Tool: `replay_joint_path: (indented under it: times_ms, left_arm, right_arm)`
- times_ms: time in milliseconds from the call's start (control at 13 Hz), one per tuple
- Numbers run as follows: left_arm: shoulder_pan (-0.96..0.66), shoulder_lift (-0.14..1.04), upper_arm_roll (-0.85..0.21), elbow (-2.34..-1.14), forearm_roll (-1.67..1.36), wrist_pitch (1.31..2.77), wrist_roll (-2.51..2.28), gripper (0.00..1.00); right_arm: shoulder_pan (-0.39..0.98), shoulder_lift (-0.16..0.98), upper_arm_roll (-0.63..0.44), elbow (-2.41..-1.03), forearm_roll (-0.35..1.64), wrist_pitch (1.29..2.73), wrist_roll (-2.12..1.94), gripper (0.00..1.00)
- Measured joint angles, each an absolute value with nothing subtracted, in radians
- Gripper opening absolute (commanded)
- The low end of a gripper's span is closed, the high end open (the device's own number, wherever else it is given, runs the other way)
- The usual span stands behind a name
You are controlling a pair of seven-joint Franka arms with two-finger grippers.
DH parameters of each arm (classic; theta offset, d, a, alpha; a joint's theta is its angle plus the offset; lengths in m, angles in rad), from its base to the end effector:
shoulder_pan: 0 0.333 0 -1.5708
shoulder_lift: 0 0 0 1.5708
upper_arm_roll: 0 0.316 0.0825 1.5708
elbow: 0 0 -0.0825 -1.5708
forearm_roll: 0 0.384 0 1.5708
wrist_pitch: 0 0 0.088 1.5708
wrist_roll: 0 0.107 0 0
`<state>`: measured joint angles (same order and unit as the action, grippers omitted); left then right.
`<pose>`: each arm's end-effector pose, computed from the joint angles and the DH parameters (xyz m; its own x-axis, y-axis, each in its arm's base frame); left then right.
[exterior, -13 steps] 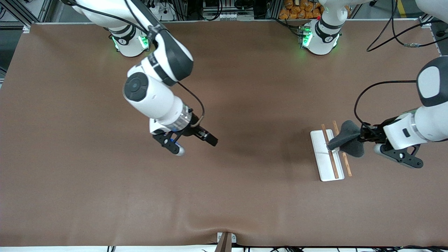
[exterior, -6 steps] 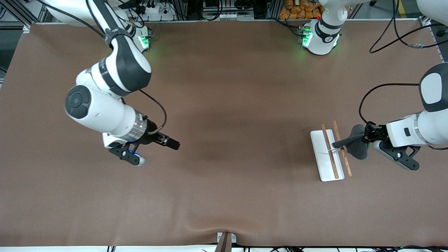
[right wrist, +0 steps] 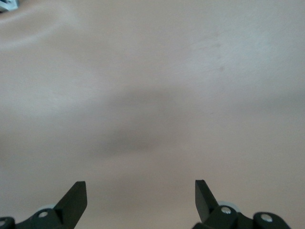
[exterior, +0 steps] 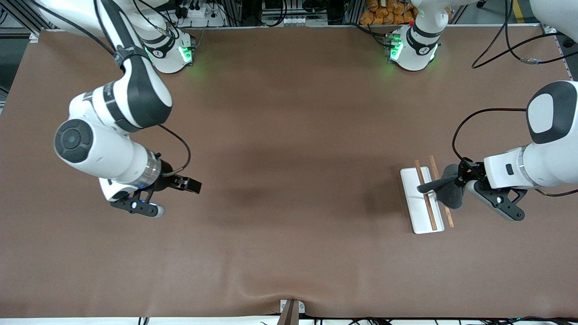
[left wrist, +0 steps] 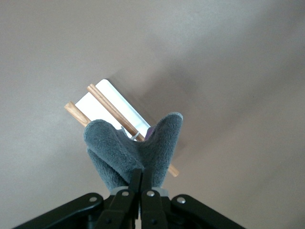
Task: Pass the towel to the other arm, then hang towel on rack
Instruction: 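Lower the towel onto the dowel rack while the right gripper retracts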
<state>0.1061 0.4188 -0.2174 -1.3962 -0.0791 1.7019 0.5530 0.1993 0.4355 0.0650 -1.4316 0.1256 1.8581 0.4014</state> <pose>0.6682 -0.0582 0.4654 0.8042 -0.5944 -0.0033 -0.5825 -0.7892 0.1947 0.6621 0.1818 0.4451 0.9825 -0.1734 -0.0678 -0.1811 -0.9747 -0.1309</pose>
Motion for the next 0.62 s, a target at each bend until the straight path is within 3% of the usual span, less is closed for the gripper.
replay_joint_path:
  times_ms: [615]
  left_arm:
    - [0.141,0.463,-0.211,-1.397,-0.129,1.731,0.552,0.0]
  right_arm:
    - [-0.043,0.242,0.063,-1.519,0.089,1.65,-0.068,1.0]
